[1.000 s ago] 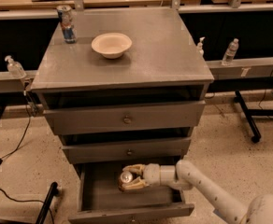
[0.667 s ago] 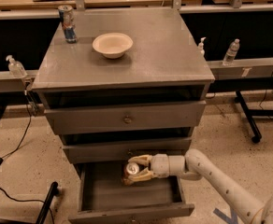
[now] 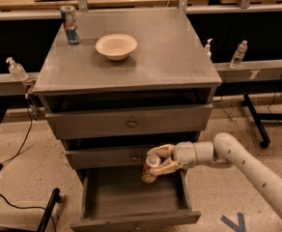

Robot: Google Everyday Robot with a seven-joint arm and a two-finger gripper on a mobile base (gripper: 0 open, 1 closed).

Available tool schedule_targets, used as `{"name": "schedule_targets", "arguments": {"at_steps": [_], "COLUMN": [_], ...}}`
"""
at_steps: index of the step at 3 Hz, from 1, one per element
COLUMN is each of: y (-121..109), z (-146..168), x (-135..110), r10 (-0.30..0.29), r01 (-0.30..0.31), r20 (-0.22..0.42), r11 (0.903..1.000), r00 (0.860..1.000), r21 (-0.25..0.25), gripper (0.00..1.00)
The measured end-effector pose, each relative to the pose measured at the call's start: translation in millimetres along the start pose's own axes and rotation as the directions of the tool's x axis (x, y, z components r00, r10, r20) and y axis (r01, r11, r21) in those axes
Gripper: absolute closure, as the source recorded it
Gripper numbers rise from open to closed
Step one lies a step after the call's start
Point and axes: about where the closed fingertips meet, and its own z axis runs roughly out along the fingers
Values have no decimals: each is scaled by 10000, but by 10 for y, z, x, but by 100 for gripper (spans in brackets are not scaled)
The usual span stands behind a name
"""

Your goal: Pick orange can from bottom drawer and place on counter

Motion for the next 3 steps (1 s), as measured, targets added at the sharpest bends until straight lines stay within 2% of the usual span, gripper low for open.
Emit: {"name": "schedule_targets", "arguments": {"at_steps": [1,2,3], "y": [-206,-450,-542], "z": [-495,-931,-1201], "x": [-675,-1279,-1798], "r10": [149,246,-75], "r01": [-78,-42,299], "r20": [-880,-1228,-1203], "r11": [9967,9866,9821], "r00": [9960,9921,9927], "r21": [805,1633,1861], "gripper": [100,100,100]}}
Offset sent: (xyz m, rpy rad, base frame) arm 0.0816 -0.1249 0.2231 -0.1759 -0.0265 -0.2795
